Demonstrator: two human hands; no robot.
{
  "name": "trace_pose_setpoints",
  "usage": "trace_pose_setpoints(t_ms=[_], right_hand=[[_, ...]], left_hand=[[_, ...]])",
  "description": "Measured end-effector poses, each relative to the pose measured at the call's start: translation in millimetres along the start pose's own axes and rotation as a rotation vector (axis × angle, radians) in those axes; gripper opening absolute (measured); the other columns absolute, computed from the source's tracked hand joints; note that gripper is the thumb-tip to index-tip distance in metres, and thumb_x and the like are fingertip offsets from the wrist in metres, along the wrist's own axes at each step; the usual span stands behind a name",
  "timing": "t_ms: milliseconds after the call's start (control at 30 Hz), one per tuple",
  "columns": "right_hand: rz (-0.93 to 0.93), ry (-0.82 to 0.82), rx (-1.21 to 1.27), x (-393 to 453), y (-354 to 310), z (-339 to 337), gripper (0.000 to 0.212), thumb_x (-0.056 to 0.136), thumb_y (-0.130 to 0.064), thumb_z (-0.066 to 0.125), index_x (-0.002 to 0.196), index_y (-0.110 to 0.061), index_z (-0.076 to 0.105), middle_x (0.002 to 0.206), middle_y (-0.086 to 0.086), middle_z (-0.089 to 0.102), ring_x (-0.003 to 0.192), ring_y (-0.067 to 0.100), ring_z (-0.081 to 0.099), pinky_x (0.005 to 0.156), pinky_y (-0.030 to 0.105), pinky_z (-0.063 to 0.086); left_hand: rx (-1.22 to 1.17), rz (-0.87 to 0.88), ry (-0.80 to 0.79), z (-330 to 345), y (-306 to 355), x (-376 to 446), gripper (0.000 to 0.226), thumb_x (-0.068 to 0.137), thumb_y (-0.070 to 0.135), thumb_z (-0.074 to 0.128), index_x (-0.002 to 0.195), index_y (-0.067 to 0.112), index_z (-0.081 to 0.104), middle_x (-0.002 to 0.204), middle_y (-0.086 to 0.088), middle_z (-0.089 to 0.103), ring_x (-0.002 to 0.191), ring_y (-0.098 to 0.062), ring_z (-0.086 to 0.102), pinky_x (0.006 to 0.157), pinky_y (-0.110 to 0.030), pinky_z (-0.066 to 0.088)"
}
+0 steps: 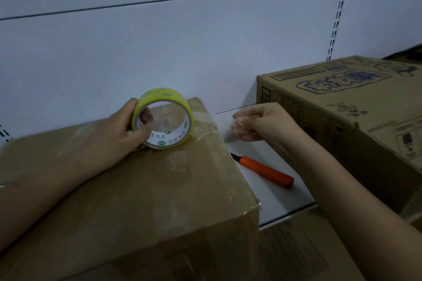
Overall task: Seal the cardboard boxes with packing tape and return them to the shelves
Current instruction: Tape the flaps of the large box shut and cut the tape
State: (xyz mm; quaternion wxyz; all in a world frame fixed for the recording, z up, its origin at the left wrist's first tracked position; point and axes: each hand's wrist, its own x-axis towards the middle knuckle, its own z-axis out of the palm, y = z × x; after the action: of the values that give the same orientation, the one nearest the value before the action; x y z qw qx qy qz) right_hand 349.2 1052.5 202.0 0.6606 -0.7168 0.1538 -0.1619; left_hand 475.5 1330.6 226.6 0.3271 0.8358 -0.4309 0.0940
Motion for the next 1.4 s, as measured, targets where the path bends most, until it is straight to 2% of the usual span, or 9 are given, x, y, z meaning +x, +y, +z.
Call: trace_pose_setpoints(t_ms=[367,467,533,600,733,833,967,1233,1400], right_hand=[[-0.034,0.014,-0.098,7,25,15,0.017,0.096,-0.002,0.060,0.110,-0.001,0.070,0.074,0.000,0.072,0.055,0.004,0.064,0.059,0.018,0.057],[-0.080,0.015,-0.167,8,35,24,0.016,0.096,-0.004,0.059,0.106,-0.006,0.072,0.063,-0.006,0.071,0.054,0.002,0.064,0.066,0.031,0.061],[-0.149,0.065,-0.222,4,41,35,0.016,0.095,-0.004,0.060,0.104,-0.006,0.073,0.063,-0.008,0.068,0.053,-0.002,0.062,0.062,0.021,0.054],[-0.275,0.127,-0.386,-2,44,46,0.025,0.095,-0.008,0.058,0.118,-0.008,0.069,0.076,-0.007,0.066,0.061,-0.001,0.061,0.063,0.011,0.044],[-0.263,0.113,-0.905,-4,52,44,0.071,0.100,-0.038,0.052,0.158,-0.026,0.014,0.136,0.005,0.046,0.097,0.024,0.061,0.072,0.035,0.046],[-0.209,0.147,-0.762,-1,51,32,0.063,0.094,-0.044,0.062,0.149,-0.023,0.040,0.135,-0.003,0.056,0.107,0.016,0.061,0.085,0.032,0.049],[-0.428,0.285,-0.504,-1,18,29,0.016,0.095,-0.031,0.062,0.105,-0.026,0.074,0.096,-0.016,0.070,0.079,0.001,0.062,0.075,0.029,0.055],[-0.343,0.094,-0.649,55,-19,70,0.031,0.101,-0.022,0.047,0.125,-0.013,0.064,0.124,0.005,0.064,0.114,0.021,0.058,0.086,0.026,0.043],[-0.405,0.059,-0.988,71,-19,97,0.035,0.102,-0.018,0.040,0.132,-0.010,0.055,0.130,0.016,0.051,0.120,0.037,0.049,0.094,0.040,0.043]], left_hand=[[0.030,0.056,0.168,3,-4,5,0.042,0.082,0.047,0.046,0.085,0.005,0.049,0.076,-0.019,0.053,0.072,-0.031,0.049,0.065,-0.043,0.038],[0.039,0.058,0.166,1,-4,5,0.037,0.081,0.047,0.045,0.086,0.010,0.051,0.077,-0.017,0.055,0.073,-0.032,0.051,0.065,-0.043,0.039],[0.032,0.056,0.161,1,-4,5,0.028,0.081,0.045,0.046,0.084,0.018,0.051,0.077,-0.015,0.055,0.073,-0.030,0.051,0.064,-0.041,0.039],[0.045,0.055,0.159,1,-2,5,0.023,0.080,0.043,0.046,0.084,0.021,0.050,0.078,-0.012,0.056,0.073,-0.028,0.051,0.065,-0.039,0.039],[0.057,0.067,0.143,-1,-1,5,0.026,0.082,0.041,0.046,0.087,0.017,0.052,0.077,-0.010,0.056,0.072,-0.026,0.052,0.064,-0.038,0.040],[0.028,0.052,0.126,0,-2,5,0.020,0.085,0.038,0.050,0.086,0.018,0.051,0.076,-0.011,0.055,0.068,-0.027,0.052,0.060,-0.036,0.040],[0.013,0.048,0.077,-2,-2,4,0.023,0.080,0.041,0.052,0.087,0.021,0.048,0.082,0.002,0.055,0.074,-0.020,0.053,0.066,-0.032,0.042],[-0.088,0.050,-0.002,-6,8,-3,0.030,0.076,0.040,0.055,0.099,0.024,0.044,0.092,0.002,0.054,0.087,-0.027,0.056,0.076,-0.044,0.049],[0.034,-0.009,-0.003,-12,16,-7,0.024,0.089,0.024,0.060,0.101,0.032,0.041,0.093,0.006,0.061,0.081,-0.011,0.064,0.068,-0.026,0.050]])
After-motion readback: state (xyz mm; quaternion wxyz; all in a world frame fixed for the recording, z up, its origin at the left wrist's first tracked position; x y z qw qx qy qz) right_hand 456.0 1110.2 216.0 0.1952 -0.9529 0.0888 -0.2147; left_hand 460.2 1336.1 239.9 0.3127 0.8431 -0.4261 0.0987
